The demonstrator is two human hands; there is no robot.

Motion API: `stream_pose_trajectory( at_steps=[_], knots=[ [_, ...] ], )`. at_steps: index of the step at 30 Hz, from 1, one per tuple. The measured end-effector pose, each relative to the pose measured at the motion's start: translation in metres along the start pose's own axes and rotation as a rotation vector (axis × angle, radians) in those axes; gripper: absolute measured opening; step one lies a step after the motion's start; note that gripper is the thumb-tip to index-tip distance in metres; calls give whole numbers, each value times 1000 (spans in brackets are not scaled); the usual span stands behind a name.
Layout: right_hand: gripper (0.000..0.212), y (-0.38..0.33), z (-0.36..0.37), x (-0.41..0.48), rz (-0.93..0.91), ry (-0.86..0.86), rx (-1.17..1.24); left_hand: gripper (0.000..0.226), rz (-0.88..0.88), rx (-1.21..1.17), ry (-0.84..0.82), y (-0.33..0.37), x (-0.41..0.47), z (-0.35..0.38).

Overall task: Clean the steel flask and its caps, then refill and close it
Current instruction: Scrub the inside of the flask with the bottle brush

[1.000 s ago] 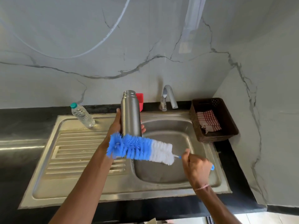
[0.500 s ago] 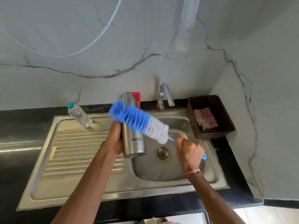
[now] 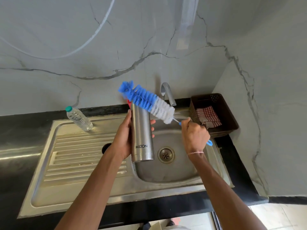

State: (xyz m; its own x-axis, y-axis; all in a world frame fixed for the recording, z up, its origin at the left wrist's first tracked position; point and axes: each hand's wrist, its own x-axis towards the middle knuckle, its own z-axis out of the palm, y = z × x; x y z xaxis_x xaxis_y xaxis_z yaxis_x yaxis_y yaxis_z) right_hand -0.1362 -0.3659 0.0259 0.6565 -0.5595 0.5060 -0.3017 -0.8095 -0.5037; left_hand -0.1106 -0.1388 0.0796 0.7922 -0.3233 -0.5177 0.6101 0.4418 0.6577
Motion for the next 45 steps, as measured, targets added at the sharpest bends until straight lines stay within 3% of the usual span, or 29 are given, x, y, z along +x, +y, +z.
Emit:
stream_pose_trajectory(
  at_steps=[3,5,6,7,8,9,10,11,14,17,19,22,24,27,29,30,31,32,33,34,35,36,38,39,42,44,45],
  knots=[
    [59,7,-13,-26,-99,-68,51,62,36,0,-8,4,1,-2],
    [60,19,-27,-56,-157,-129,85,37,156,-27,4,12,7,-7],
    [62,27,-33,-72,-167,-142,95,39,337,-2,78,29,13,-19],
    [63,34,-37,-87,-167,-144,106,47,321,-228,-28,26,9,-29],
    [64,40,-40,-97,-163,-136,118,55,189,-153,-49,17,10,-37],
    [64,44,-42,-101,-160,-124,126,67,167,-89,37,14,9,-35],
    [64,45,-42,-98,-164,-112,124,73,-55,-48,19,19,8,-33],
    [64,43,-41,-89,-174,-99,116,69,-95,9,70,19,2,-28],
    [59,30,-25,-40,-200,-6,43,39,38,144,175,10,-5,-10],
    [57,15,-5,5,-88,34,-17,72,-14,116,88,2,-8,9],
    [57,7,1,17,-36,36,-45,80,-26,126,64,5,-7,7],
    [60,5,-8,5,-121,21,-17,72,-21,151,116,6,-4,2],
    [62,14,-18,-25,-181,-43,29,54,29,121,121,10,-8,2],
    [63,29,-33,-80,-216,-107,76,46,104,65,293,25,-4,-17],
    [62,34,-38,-94,-211,-91,108,58,88,-37,152,26,2,-20],
    [61,34,-38,-89,-214,-83,113,57,53,47,95,14,7,-44],
    [61,32,-35,-79,-220,-76,111,37,115,53,21,10,-12,-46],
    [60,28,-30,-66,-222,-70,102,24,-170,386,236,8,-7,-48],
    [60,24,-25,-50,-213,-56,87,36,-43,261,-78,8,-21,-29],
    [59,20,-18,-33,-189,-34,71,43,-107,217,-40,7,5,-32],
    [59,15,-11,-18,-154,1,54,56,-4,166,56,10,-1,-13],
    [58,11,-4,-5,-112,38,33,69,-15,58,67,6,-3,-7],
    [59,0,3,13,-37,72,-3,81,-33,93,27,4,0,-6],
    [60,-5,4,16,-24,71,-11,82,-65,48,-82,1,8,-11],
    [58,-5,-2,-2,-66,34,-6,85,-32,138,55,7,3,-3],
    [61,4,-10,-30,-120,-61,27,73,-1,87,124,13,0,-8],
    [62,11,-15,-45,-142,-120,43,62,54,20,-7,10,2,-13]
  ],
)
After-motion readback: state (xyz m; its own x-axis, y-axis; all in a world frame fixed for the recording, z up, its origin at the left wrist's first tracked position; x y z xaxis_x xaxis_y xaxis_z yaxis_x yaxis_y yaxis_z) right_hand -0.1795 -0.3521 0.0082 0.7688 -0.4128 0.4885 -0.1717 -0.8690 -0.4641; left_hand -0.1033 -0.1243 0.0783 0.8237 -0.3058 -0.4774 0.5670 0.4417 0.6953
